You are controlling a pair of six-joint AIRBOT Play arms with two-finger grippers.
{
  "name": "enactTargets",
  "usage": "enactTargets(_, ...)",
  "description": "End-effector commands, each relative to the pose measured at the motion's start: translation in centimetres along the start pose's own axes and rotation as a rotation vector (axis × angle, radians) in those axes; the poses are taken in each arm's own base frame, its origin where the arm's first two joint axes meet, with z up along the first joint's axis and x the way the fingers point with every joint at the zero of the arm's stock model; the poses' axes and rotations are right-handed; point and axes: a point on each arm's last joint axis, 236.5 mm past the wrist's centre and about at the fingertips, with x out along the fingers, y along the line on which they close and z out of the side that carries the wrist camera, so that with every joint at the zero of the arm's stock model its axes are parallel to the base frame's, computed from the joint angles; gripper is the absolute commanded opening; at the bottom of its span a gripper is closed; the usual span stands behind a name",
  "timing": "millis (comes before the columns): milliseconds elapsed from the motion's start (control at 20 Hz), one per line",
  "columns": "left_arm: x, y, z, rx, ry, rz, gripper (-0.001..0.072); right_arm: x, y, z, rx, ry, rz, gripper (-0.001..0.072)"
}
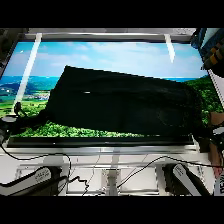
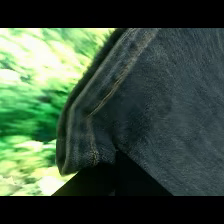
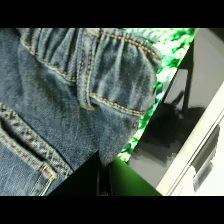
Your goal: Fold the clothes and pants, and hang the long-sleeved shirts on hangers.
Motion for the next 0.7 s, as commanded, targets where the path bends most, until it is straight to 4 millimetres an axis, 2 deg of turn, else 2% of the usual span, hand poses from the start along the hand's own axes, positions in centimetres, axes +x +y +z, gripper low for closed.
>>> enactTargets(0,0.6,-1.9,-0.1,0.099,0.008,-0.012,0.0024,-1.8,0.2,0.1,-0.066,-0.004,-0.004,0.0072)
enactTargets(100,-1.6,-4.5,2.6,0.157,-0.078,-0.042,0.0023,-4.5,1.2,1.2,-0.113,-0.051,0.017,0.0072)
enactTargets(200,-5.1,-7.7,6.2,0.188,-0.207,-0.093,0.0023,-7.7,2.8,2.6,-0.119,-0.118,0.066,0.0072)
enactTargets(350,-11.1,-13.1,12.6,0.187,-0.461,-0.195,0.0022,-12.3,6.7,5.4,-0.090,-0.241,0.203,0.0072)
enactTargets(450,-13.7,-16.4,15.9,0.211,-0.596,-0.229,0.0021,-14.2,9.0,7.8,-0.055,-0.319,0.288,0.0072)
enactTargets(550,-13.9,-19.5,17.9,0.244,-0.662,-0.248,0.0021,-14.9,10.9,10.0,0.002,-0.361,0.363,0.0072)
enactTargets(650,-11.6,-21.6,19.3,0.223,-0.666,-0.263,0.0021,-13.7,12.7,11.6,0.071,-0.336,0.417,0.0072)
